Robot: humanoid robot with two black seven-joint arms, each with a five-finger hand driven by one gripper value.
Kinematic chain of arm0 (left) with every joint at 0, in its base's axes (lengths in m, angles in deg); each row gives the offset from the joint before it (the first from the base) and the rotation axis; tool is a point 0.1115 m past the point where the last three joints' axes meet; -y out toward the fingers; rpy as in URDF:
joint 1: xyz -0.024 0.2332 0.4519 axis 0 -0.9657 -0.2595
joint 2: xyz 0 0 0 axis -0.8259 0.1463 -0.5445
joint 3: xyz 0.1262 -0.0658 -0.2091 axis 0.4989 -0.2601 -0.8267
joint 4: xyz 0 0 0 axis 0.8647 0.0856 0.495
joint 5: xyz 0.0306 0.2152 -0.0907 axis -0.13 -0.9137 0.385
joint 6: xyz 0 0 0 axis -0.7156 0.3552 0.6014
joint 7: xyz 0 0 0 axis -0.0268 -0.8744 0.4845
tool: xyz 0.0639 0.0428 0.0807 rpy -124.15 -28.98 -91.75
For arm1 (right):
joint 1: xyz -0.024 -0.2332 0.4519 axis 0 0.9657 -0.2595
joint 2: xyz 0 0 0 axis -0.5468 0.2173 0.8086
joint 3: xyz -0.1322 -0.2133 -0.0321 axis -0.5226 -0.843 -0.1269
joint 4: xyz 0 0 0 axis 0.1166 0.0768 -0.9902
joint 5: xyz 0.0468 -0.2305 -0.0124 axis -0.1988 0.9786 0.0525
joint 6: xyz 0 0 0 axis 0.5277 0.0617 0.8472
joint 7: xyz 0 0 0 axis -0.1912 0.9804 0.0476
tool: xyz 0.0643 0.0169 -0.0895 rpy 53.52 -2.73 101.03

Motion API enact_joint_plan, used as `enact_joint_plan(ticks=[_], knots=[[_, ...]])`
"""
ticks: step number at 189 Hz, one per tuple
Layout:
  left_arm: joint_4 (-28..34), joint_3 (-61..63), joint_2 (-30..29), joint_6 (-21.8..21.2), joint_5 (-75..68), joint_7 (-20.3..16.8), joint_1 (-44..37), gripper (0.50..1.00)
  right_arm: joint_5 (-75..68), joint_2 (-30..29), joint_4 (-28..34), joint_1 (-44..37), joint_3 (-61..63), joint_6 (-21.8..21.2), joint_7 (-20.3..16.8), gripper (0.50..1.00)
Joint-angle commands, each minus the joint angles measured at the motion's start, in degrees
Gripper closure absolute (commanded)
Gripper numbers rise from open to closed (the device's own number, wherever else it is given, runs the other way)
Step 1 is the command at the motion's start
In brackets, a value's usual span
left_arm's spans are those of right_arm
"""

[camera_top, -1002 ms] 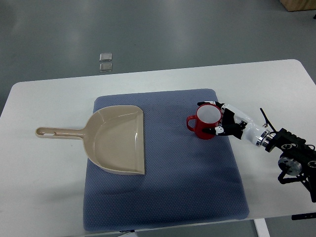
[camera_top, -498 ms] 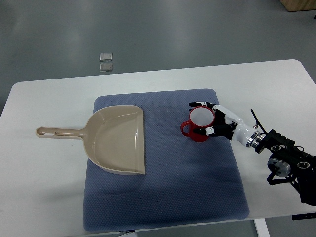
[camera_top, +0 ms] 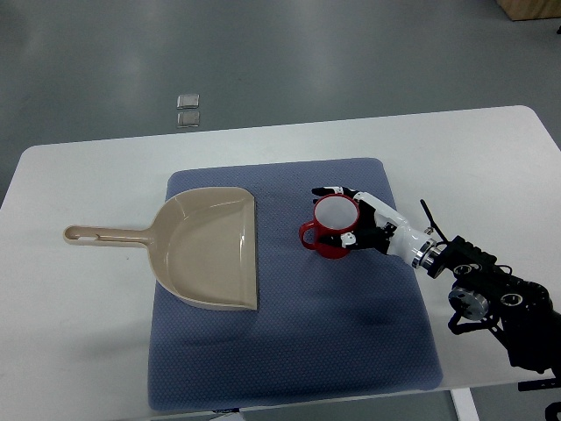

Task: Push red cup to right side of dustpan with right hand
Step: 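Push the red mug with the right hand toward the dustpan's edge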

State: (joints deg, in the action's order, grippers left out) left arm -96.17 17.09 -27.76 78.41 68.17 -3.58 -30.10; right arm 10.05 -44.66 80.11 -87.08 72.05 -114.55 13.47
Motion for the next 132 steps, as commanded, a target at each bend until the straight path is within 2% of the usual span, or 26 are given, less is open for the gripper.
enact_joint_plan(ticks=[1, 132], knots=[[0.03, -0.04, 0.0, -0.01, 0.0, 0.0, 0.0, 0.5, 0.12, -1.0, 0.1, -0.1, -0.12, 0.56, 0.0, 0.568], [-0.15, 0.05, 0.0, -0.01, 0.0, 0.0, 0.0, 0.5, 0.12, -6.72, 0.98, -0.54, -3.63, 3.46, 0.0, 0.568]])
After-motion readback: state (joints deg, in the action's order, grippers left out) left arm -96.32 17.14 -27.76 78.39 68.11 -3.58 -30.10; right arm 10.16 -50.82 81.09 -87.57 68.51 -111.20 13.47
